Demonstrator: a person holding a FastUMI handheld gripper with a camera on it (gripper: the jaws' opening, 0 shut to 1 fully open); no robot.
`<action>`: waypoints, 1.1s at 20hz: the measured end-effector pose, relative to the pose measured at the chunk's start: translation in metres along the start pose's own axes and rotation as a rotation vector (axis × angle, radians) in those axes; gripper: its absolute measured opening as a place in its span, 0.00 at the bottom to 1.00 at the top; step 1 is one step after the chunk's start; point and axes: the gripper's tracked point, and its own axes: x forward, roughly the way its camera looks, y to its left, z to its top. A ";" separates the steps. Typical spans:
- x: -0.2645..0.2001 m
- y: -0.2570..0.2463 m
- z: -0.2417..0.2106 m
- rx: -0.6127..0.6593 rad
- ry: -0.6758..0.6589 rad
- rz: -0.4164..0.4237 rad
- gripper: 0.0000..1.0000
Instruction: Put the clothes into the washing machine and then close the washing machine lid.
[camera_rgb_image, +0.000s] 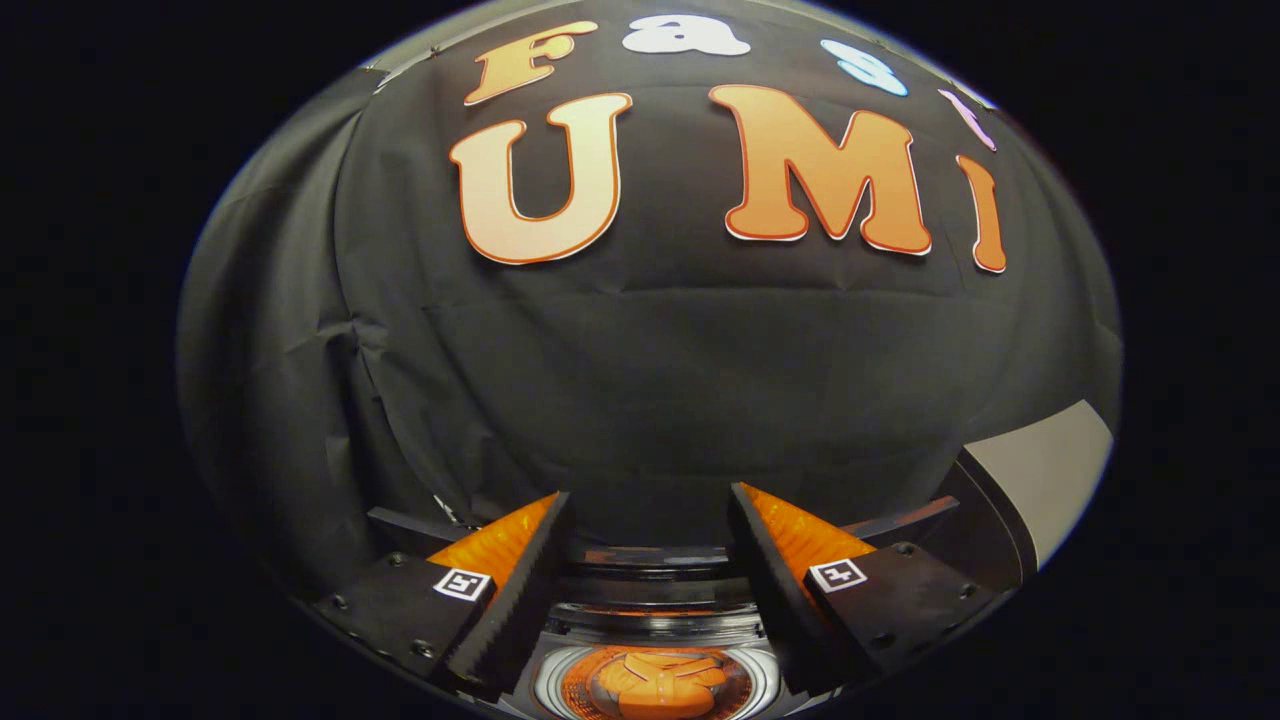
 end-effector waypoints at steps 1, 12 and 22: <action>-0.005 0.000 -0.002 -0.002 -0.002 0.000 1.00; -0.052 0.005 -0.029 -0.013 -0.028 0.026 1.00; -0.082 0.009 -0.055 -0.023 -0.077 0.011 0.99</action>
